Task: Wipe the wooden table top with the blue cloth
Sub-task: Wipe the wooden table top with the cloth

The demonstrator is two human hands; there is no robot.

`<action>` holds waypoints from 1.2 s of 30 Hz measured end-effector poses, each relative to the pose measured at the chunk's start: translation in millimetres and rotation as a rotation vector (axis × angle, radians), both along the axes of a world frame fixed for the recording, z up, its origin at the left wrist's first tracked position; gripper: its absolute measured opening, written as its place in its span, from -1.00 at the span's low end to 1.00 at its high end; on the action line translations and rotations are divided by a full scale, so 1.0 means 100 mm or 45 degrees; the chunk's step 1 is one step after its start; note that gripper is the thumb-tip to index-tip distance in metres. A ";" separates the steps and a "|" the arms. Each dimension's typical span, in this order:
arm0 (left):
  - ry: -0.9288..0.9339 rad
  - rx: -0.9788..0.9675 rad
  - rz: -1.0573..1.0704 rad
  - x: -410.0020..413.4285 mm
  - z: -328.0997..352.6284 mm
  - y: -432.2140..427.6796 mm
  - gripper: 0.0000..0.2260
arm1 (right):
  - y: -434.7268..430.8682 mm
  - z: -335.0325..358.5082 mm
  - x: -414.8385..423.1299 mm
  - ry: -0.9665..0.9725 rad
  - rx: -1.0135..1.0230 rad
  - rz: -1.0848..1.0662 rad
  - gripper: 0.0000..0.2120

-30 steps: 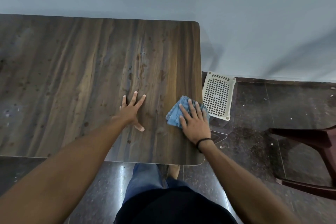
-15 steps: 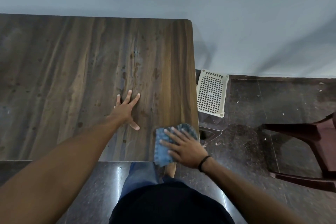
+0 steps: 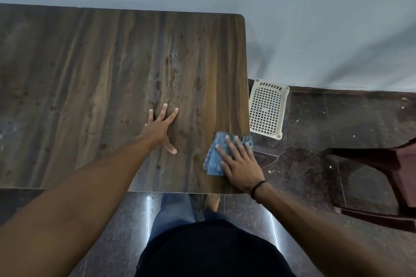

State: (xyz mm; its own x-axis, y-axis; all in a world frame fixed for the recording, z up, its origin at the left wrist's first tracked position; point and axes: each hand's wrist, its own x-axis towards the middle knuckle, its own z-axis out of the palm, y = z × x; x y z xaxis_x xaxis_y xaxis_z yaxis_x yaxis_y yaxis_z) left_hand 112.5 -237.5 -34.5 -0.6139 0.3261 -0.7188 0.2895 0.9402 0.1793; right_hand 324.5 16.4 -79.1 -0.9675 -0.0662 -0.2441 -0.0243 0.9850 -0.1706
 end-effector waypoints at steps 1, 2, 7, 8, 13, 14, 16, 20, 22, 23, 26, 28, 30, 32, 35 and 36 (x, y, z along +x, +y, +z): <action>0.001 0.003 0.001 0.00 0.00 -0.01 0.37 | -0.03 -0.01 0.10 0.012 0.011 0.179 -0.49; 0.001 0.006 0.006 -0.01 0.00 0.00 0.37 | 0.04 0.02 0.16 0.010 0.012 0.409 -0.50; 0.014 -0.007 0.001 -0.01 -0.01 0.01 0.37 | 0.21 0.08 -0.06 0.004 0.025 0.232 -0.50; 0.021 -0.004 -0.001 -0.01 -0.02 -0.01 0.38 | 0.01 0.07 -0.03 -0.016 -0.020 0.067 -0.49; 0.035 0.043 0.006 0.02 -0.05 -0.04 0.36 | -0.28 0.00 0.10 -0.017 -0.035 0.587 -0.51; 0.042 0.062 0.021 0.05 -0.06 -0.06 0.36 | -0.21 0.01 0.02 -0.012 -0.035 0.581 -0.51; 0.062 0.077 0.055 0.09 -0.08 -0.14 0.37 | -0.23 0.07 -0.09 -0.017 -0.050 0.244 -0.49; 0.052 -0.023 0.103 0.12 -0.12 -0.41 0.38 | -0.82 0.04 0.05 -0.011 -0.134 0.089 -0.46; 0.012 -0.034 0.108 0.10 -0.11 -0.48 0.36 | -0.67 0.03 0.10 -0.019 -0.099 0.573 -0.49; 0.003 -0.025 0.105 0.09 -0.10 -0.50 0.36 | -0.49 0.02 0.01 0.008 -0.086 0.700 -0.50; -0.017 -0.007 0.118 0.09 -0.07 -0.49 0.35 | -0.23 0.06 -0.29 0.008 -0.084 0.167 -0.48; -0.023 0.000 0.128 0.09 -0.08 -0.50 0.36 | -0.48 0.06 -0.33 0.017 -0.086 -0.303 -0.46; -0.030 0.005 0.122 0.08 -0.07 -0.51 0.36 | -0.78 0.02 -0.16 0.003 -0.114 -0.027 -0.47; -0.021 0.016 0.113 0.07 -0.08 -0.52 0.36 | -0.66 0.01 -0.04 -0.013 -0.103 0.567 -0.50; -0.004 0.017 0.119 0.07 -0.07 -0.51 0.36 | -0.27 0.01 -0.35 0.027 -0.086 0.453 -0.51; -0.010 0.014 0.121 0.07 -0.07 -0.51 0.36 | -0.26 0.06 -0.43 0.010 -0.071 0.135 -0.50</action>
